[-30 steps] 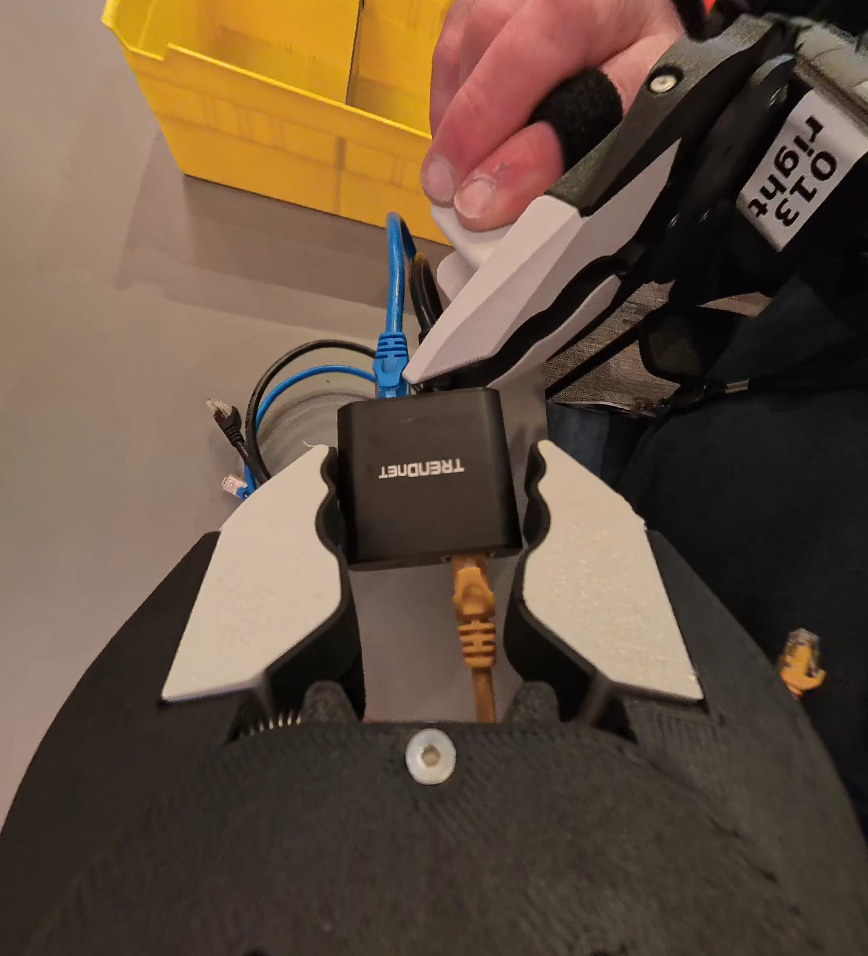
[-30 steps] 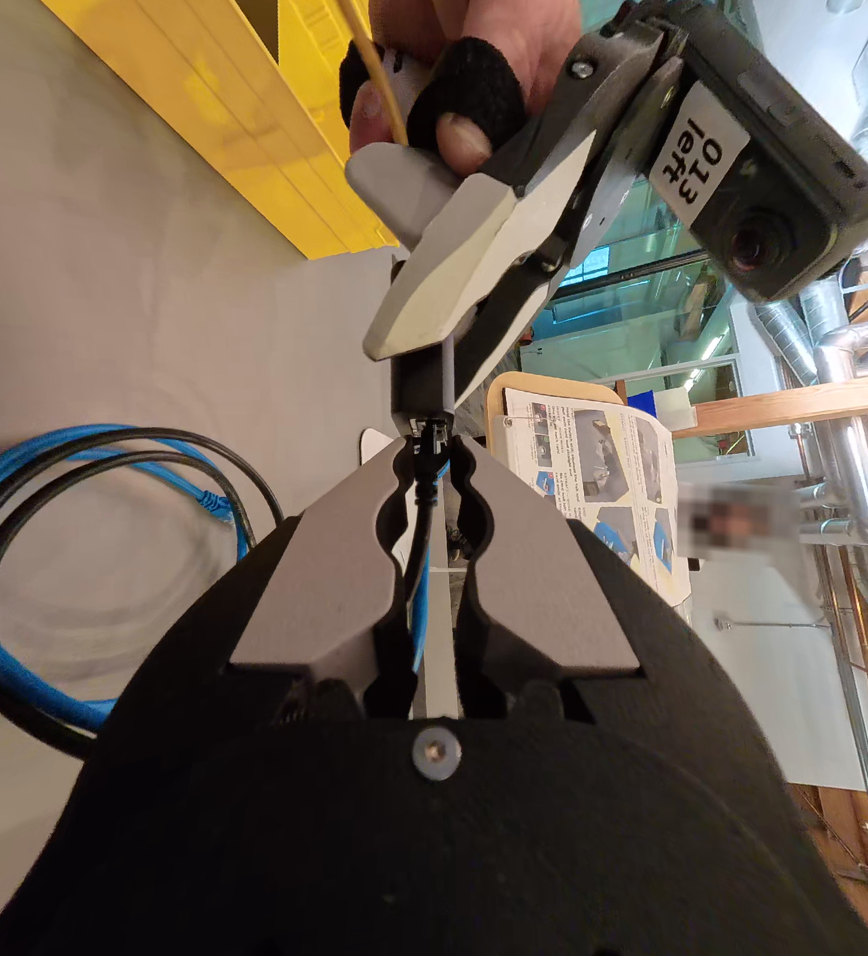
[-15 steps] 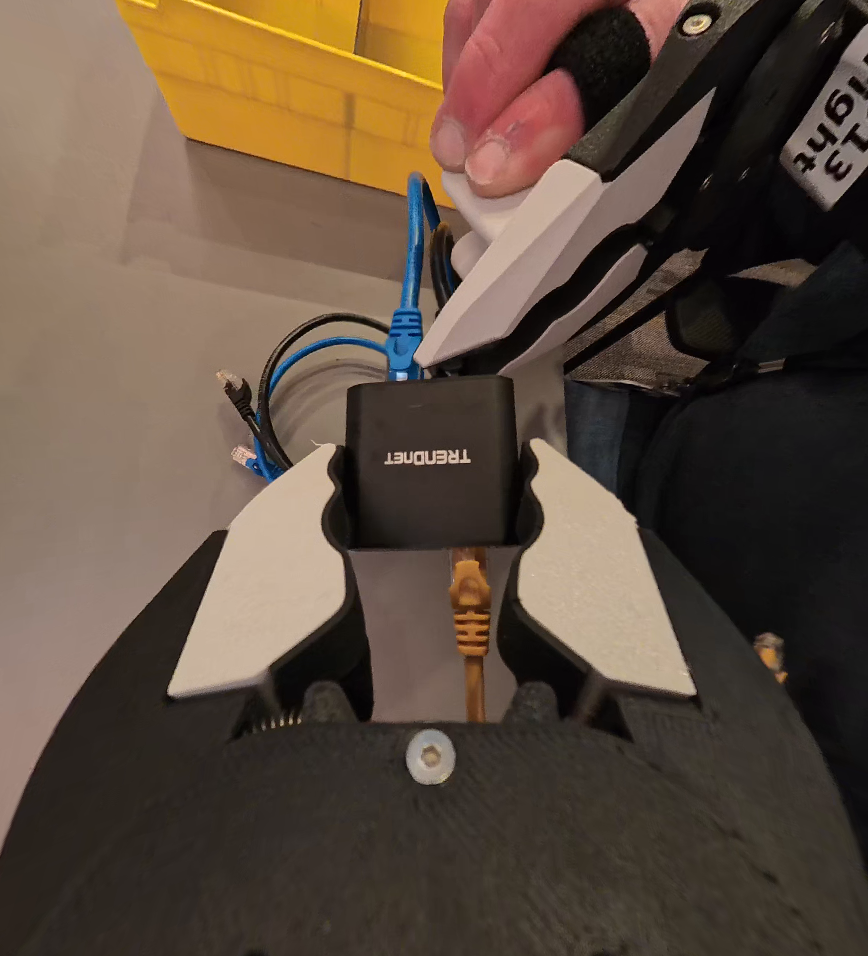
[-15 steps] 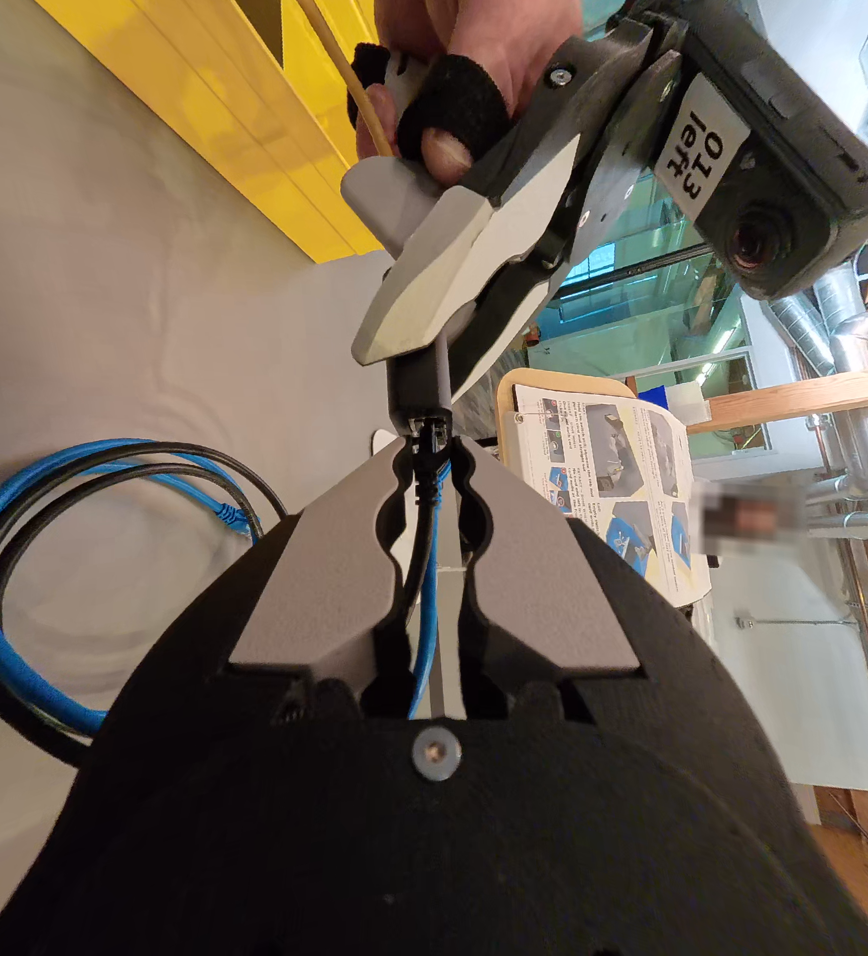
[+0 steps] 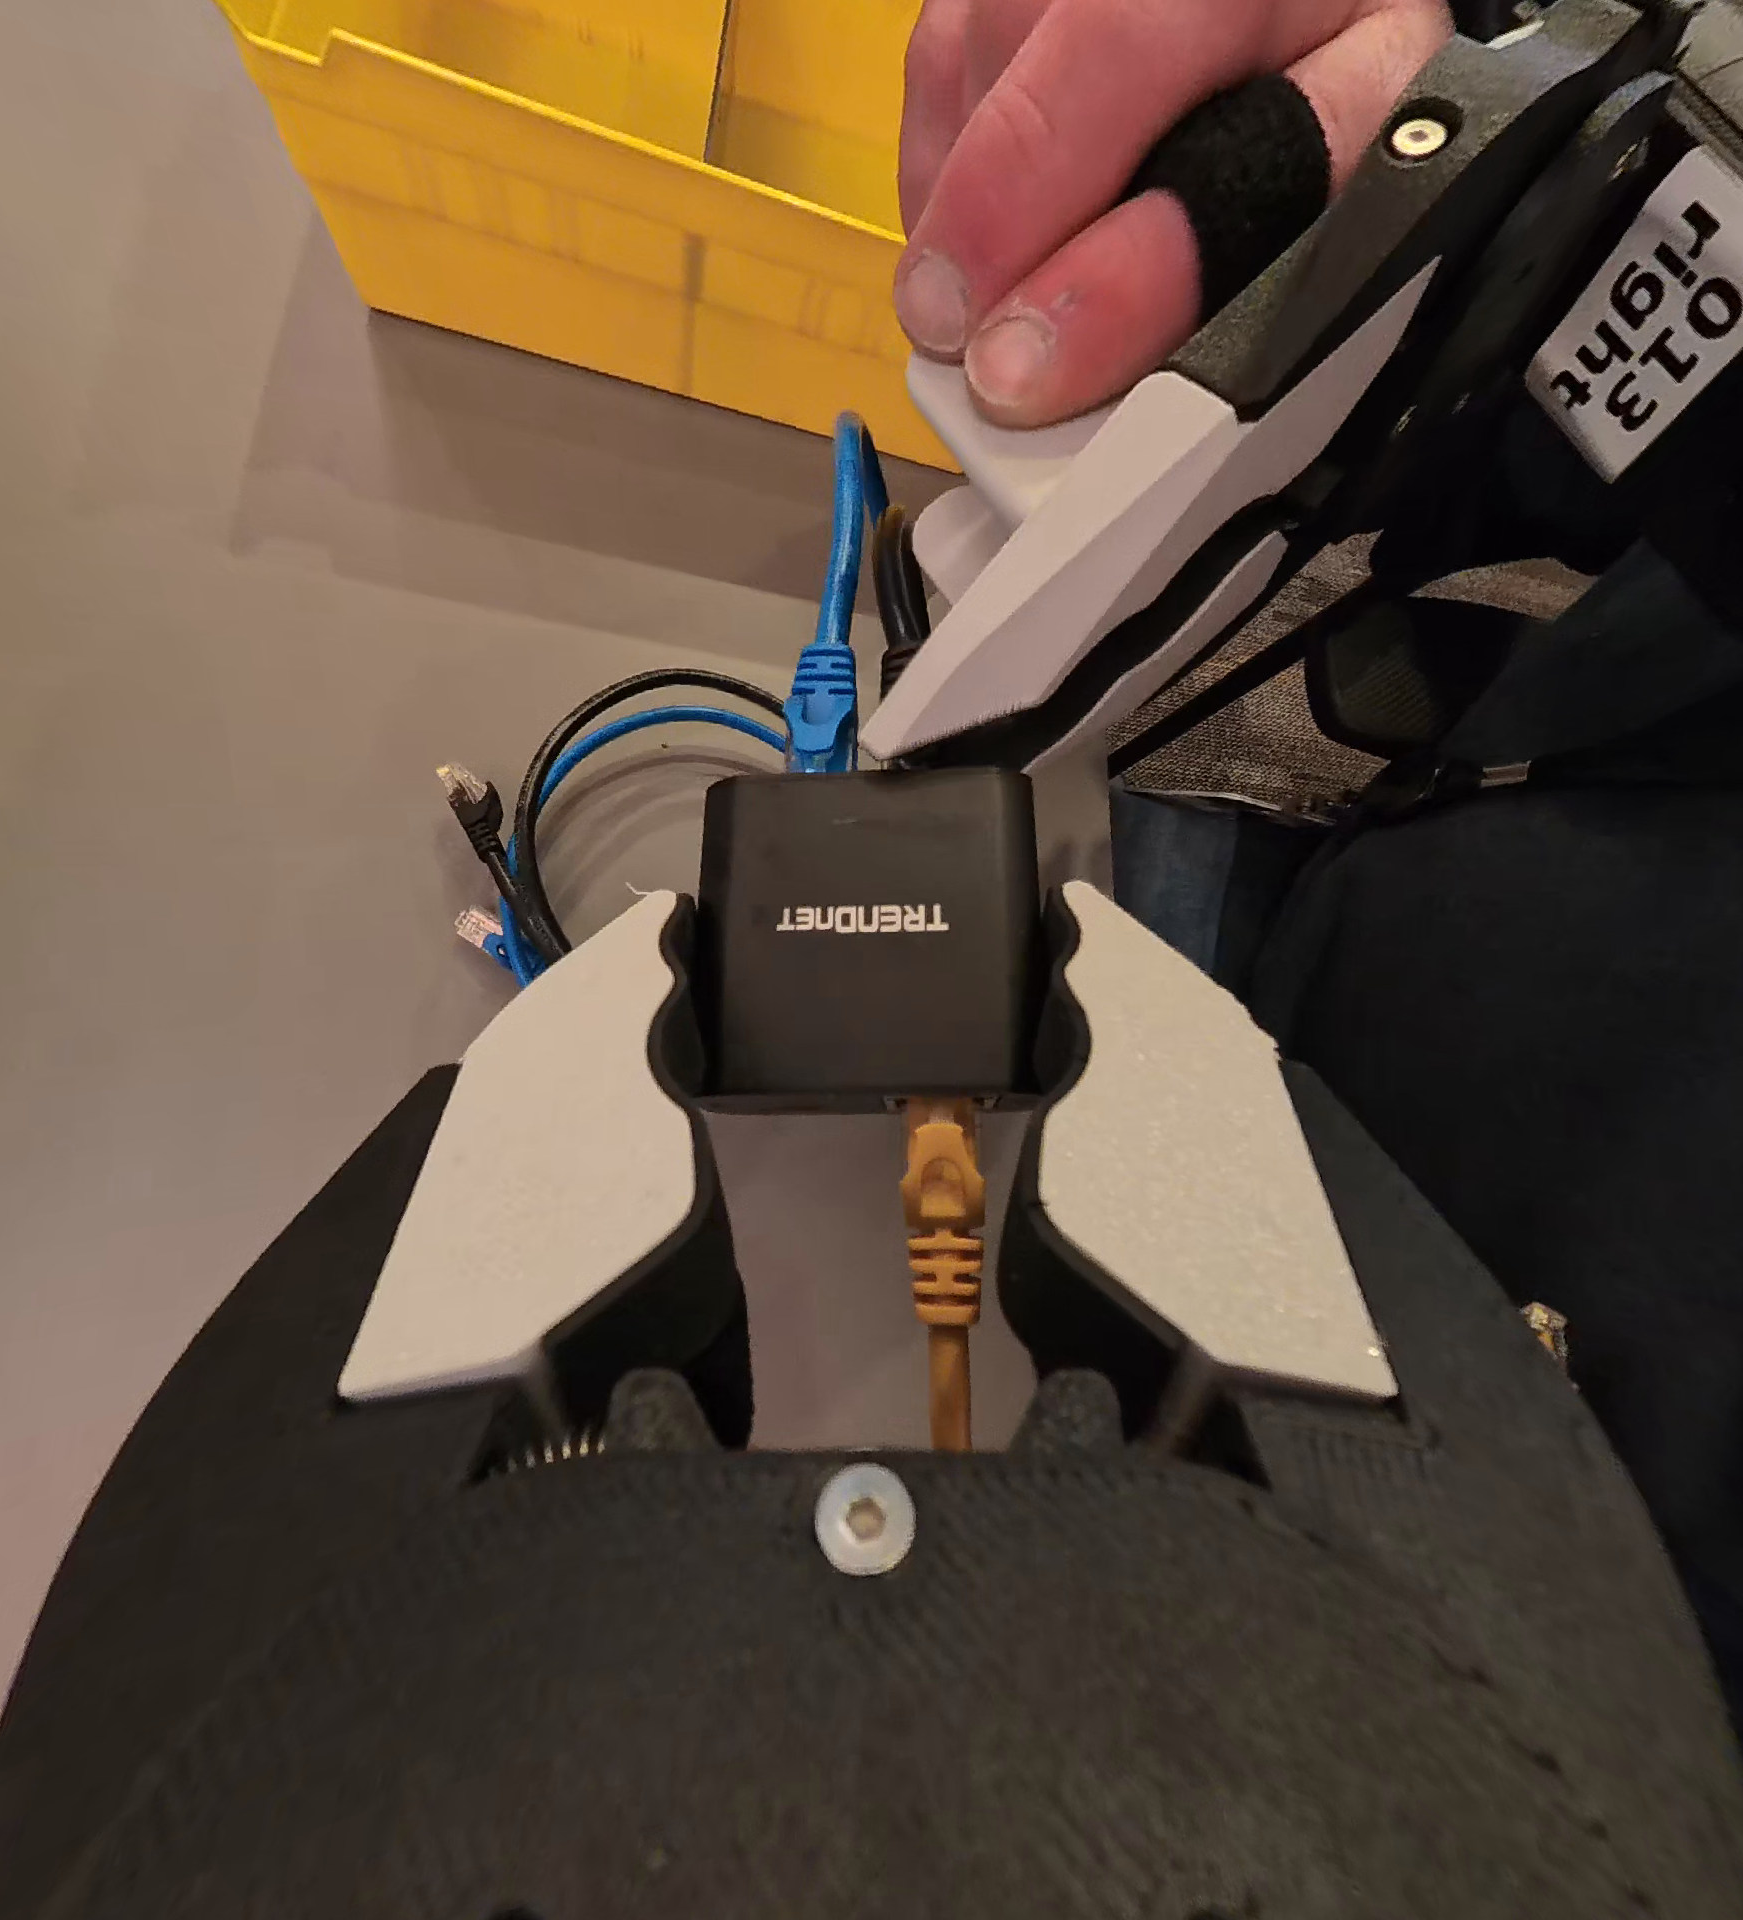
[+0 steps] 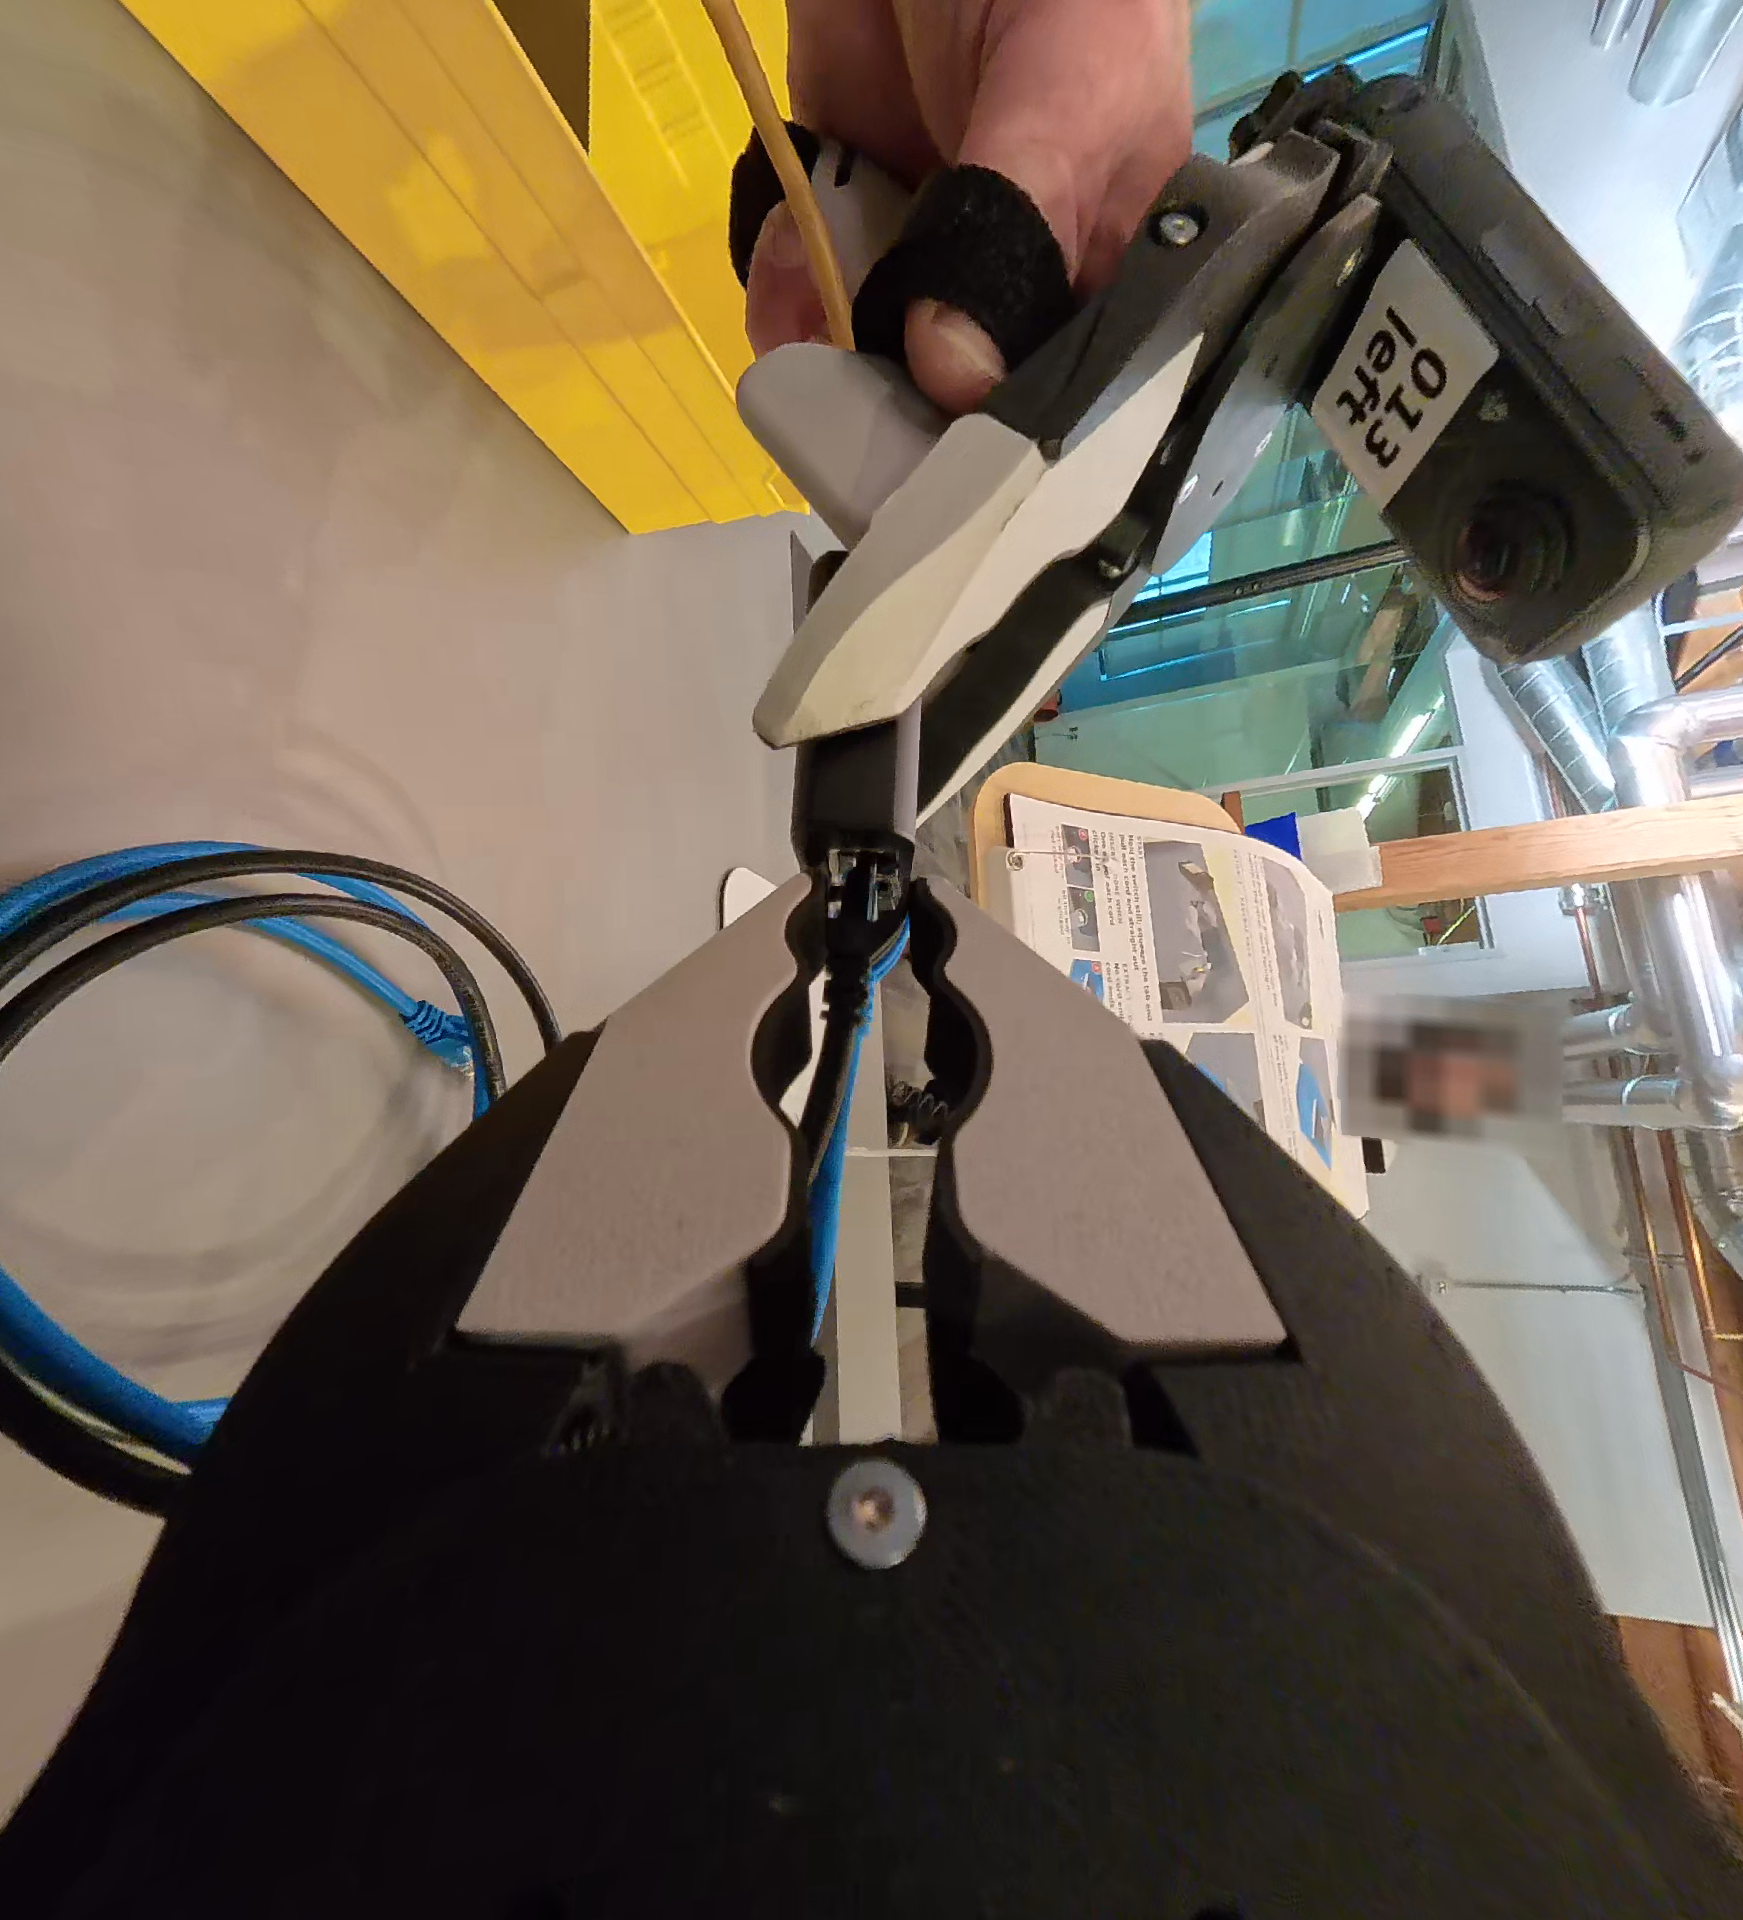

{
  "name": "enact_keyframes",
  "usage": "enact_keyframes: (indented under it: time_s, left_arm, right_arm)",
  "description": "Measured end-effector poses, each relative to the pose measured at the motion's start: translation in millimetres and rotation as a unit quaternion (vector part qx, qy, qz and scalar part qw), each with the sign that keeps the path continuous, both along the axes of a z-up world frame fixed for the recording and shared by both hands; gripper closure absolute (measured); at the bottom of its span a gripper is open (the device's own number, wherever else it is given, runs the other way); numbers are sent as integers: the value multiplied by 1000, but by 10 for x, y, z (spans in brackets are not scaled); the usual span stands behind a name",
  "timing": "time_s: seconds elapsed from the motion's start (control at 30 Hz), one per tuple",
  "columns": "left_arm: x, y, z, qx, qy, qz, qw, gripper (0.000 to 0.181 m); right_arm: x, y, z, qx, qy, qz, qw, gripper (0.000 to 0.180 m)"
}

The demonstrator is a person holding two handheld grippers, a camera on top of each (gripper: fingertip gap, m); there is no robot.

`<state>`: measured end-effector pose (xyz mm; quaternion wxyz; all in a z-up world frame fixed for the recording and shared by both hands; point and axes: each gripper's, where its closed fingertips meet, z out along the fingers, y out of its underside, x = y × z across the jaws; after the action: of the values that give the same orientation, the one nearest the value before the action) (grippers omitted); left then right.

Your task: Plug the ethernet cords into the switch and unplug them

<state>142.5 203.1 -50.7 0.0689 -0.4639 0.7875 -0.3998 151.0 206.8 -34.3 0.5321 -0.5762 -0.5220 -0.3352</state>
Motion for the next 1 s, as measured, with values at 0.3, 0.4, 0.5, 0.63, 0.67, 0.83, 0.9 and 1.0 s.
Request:
enact_keyframes:
  time_s: [0.3,0.4,0.5,0.63,0.67,0.83,0.9,1.0]
  left_arm:
    - [22,-29,-14,-3,8,-2,1000,119]
    - [18,-45,-45,-5,17,-5,1000,119]
    - [29,-55,-74,-15,22,-3,1000,119]
    - [70,-16,-47,-29,14,9,999,119]
    - [75,-10,-6,-39,8,11,999,119]
    - [78,-14,30,-38,8,16,999,119]
    - [78,-9,36,-33,7,20,999,119]
    - [79,-29,51,-36,6,23,999,119]
  right_arm:
    - [17,-30,-30,-16,-14,-8,1000,168]
    - [18,-47,-65,-49,-19,-9,999,169]
    - [36,-52,-90,-77,-22,-9,997,169]
    - [77,-10,-61,-78,12,-24,997,169]
    - [77,-3,-26,-65,29,-21,997,168]
    - [86,-12,5,-43,32,-26,998,167]
    - [97,-20,10,-38,25,-31,998,166]
    - [102,-37,27,-32,12,-38,999,167]
